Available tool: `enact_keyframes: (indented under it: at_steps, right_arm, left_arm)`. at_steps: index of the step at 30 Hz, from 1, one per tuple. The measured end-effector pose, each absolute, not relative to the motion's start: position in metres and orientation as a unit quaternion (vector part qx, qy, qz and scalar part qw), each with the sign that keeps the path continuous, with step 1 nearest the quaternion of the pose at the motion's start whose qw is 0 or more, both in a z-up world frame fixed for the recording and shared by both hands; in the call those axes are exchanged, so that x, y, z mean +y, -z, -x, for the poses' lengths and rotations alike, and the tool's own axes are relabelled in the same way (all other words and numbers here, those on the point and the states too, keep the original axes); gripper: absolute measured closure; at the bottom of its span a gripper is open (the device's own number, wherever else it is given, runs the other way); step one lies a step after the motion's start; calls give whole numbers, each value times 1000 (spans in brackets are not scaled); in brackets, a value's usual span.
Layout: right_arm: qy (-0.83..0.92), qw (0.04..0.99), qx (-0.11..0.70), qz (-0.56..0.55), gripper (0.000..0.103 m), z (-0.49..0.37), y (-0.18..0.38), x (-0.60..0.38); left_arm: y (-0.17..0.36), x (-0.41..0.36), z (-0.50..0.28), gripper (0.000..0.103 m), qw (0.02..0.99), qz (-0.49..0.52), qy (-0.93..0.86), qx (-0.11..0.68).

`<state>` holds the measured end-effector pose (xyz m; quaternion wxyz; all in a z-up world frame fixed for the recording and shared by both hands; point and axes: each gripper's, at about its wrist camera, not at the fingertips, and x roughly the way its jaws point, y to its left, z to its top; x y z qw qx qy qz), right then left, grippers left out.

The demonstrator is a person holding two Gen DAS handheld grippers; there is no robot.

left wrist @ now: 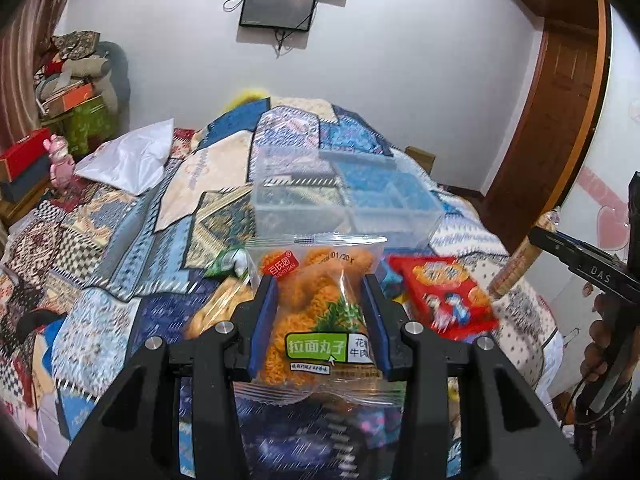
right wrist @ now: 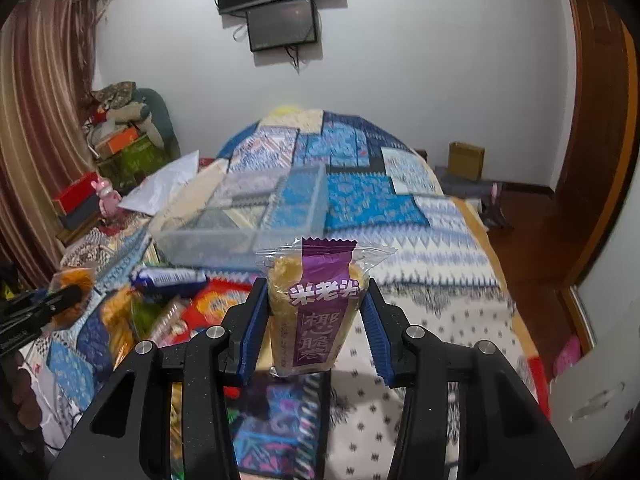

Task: Organize snacks
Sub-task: 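Carry both bags over the clear box and open both tools to drop them in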

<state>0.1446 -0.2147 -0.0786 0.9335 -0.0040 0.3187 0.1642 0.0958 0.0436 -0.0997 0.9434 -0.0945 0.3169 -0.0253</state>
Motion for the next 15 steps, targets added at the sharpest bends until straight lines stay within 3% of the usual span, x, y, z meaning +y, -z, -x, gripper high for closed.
enact_keyframes:
  at_steps: [15]
  right_arm:
    - [-199, 941, 273, 4, 61, -189, 44, -186]
  left_arm:
    - [67, 45, -173, 61, 951, 79, 35, 297]
